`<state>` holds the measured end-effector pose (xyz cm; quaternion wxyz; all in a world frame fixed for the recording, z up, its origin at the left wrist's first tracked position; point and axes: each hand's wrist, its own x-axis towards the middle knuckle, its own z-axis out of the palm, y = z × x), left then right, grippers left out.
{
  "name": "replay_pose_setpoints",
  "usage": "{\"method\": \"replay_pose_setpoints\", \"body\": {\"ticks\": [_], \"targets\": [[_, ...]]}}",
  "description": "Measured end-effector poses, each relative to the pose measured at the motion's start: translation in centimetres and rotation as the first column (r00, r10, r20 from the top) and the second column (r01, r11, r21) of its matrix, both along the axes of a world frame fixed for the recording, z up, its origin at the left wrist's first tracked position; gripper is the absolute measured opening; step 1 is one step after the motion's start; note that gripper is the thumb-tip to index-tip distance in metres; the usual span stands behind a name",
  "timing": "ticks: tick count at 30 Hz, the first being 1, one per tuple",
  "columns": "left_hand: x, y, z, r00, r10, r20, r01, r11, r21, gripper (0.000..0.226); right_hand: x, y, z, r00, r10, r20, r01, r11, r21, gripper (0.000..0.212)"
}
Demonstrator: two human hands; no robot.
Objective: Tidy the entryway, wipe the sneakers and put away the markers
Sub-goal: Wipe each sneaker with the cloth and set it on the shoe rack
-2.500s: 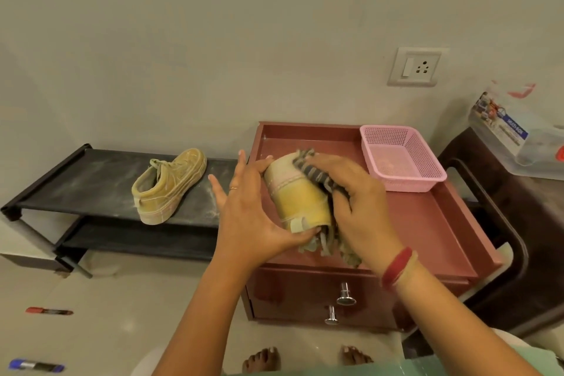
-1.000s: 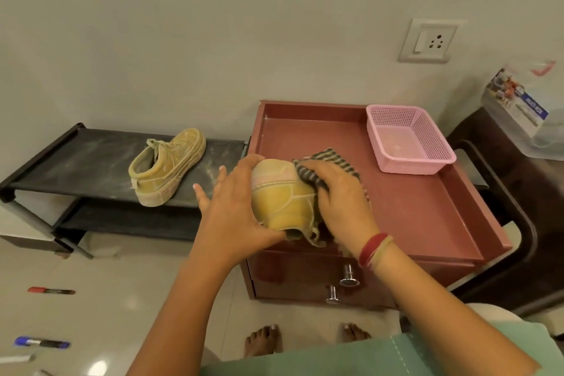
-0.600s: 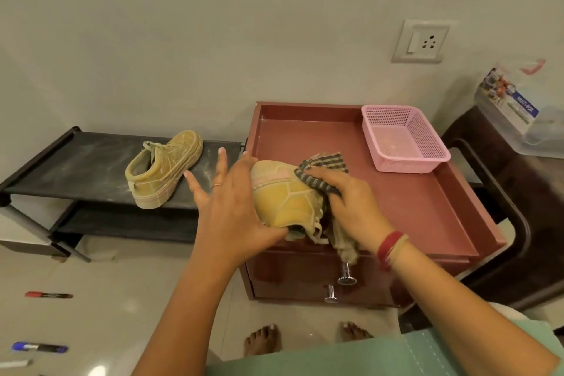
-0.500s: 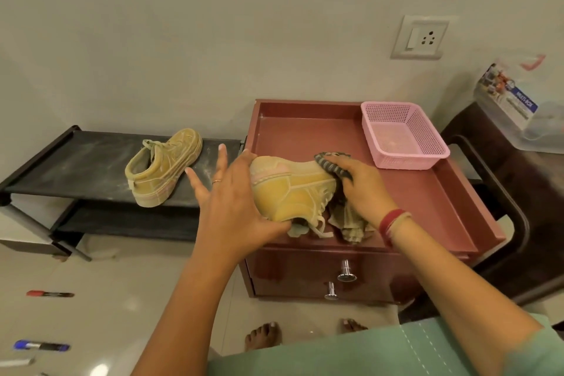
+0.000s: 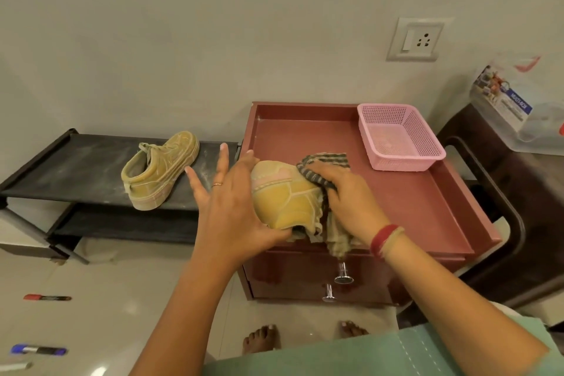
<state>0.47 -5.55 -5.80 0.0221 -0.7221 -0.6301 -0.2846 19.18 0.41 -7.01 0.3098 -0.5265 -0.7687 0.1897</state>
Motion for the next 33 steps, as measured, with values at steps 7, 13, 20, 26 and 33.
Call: {"method": "replay_pose_setpoints", "body": {"ticks": [7,13,20,26,33], "targets": [[-0.5,0.1,-0.4,1.0,0.018,0.011,-0.017,1.0,-0.021,0.108,-1.0,-1.4,0.2,0.998,0.036,-0.059,-0.038,0.999,-0.018,0.049],[-0.9,0.3,-0.5,1.0,0.004,0.029,-0.003,0.999,-0.042,0.112,-0.1,0.1,0.4,0.998,-0.026,0.06,0.029,0.999,-0.046,0.047],[-1.4,0.6,-0.3,0.999,0.022,0.045,-0.019,0.998,-0.062,0.114,1.6,1.3,-1.1,0.985,-0.154,0.074,0.159,0.984,-0.076,0.052],[-1.7,0.7,-0.4,0.997,0.022,0.078,-0.015,0.996,-0.086,0.112,1.7,1.8,-1.4,0.991,-0.132,-0.014,0.129,0.984,-0.124,0.05],[-2.4,0.7,-0.5,0.994,0.038,0.099,-0.025,0.992,-0.124,0.11,1.0,1.4,-1.8,0.996,-0.076,-0.047,0.072,0.994,-0.078,0.052]]}}
